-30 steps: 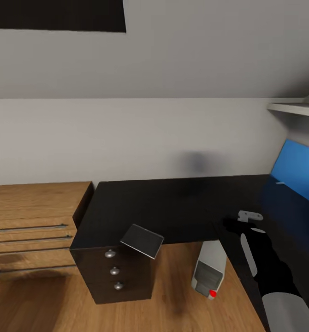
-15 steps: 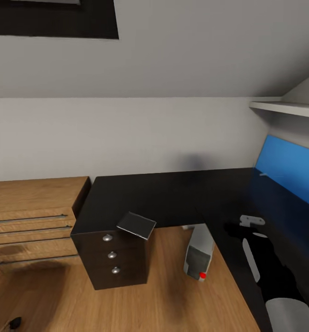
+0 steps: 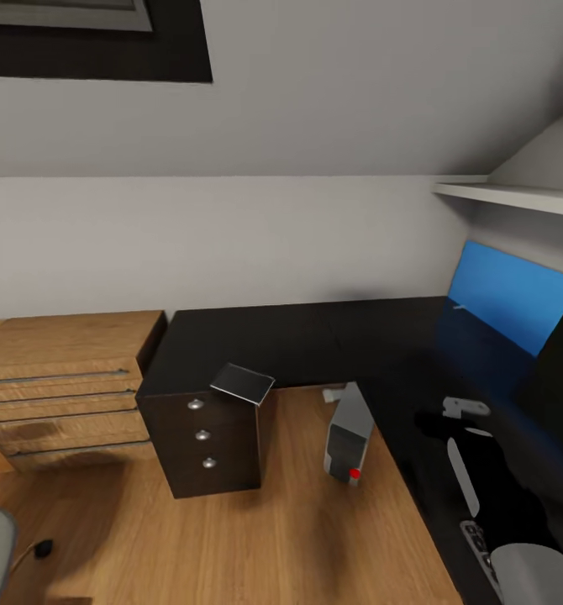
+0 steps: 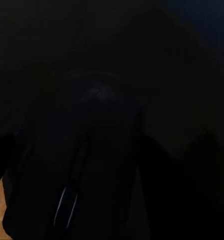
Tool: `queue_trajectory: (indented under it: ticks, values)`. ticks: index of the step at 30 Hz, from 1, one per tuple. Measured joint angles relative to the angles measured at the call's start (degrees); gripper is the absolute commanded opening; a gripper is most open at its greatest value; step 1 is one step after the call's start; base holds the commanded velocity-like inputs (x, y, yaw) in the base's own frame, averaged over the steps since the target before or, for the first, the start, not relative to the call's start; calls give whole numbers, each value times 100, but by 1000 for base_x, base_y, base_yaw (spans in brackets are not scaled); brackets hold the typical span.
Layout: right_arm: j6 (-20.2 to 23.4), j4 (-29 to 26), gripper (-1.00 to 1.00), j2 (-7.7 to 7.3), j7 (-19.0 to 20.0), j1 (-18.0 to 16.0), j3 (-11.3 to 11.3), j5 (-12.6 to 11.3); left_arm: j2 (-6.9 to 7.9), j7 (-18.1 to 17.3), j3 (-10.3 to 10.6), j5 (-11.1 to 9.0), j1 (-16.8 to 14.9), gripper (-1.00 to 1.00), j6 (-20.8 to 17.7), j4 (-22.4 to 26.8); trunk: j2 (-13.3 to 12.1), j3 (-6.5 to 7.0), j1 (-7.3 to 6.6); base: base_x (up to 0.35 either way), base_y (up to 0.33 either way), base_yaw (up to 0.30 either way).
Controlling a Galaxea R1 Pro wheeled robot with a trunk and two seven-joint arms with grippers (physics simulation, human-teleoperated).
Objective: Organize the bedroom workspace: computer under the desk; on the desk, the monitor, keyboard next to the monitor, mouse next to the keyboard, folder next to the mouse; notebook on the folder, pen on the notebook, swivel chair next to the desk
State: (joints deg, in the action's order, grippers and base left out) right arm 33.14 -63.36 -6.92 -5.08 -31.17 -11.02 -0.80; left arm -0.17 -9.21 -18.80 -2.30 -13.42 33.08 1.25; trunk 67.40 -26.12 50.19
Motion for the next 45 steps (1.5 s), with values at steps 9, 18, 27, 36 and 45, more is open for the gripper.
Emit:
queue_trajectory:
  ticks: [9, 18, 27, 36, 45]
  values:
    - [44, 227, -100, -36, -123, 0, -267, 3, 3, -7, 0, 0, 0, 100, 9, 0, 0, 0, -3, -42, -21, 0]
    - [-47, 583, -100, -200, -111, 0, -316, -6, 7, -7, 0, 0, 0, 100, 13, 0, 0, 0, -2, -118, -3, 0]
    - [-456, 909, -100, -213, -101, 0, -295, 1, 9, -7, 0, 0, 0, 100, 17, 0, 0, 0, -2, -63, -1, 0]
    - [-482, 965, -100, -213, -140, 0, -304, 5, 13, -8, 0, 0, 0, 100, 17, 1, 0, 0, -3, -98, 0, 0]
    - [-485, 1300, -100, -245, -145, 0, -307, 4, 13, 3, 1, -9, 0, 100, 13, 0, 0, 0, -3, -3, 0, 0]
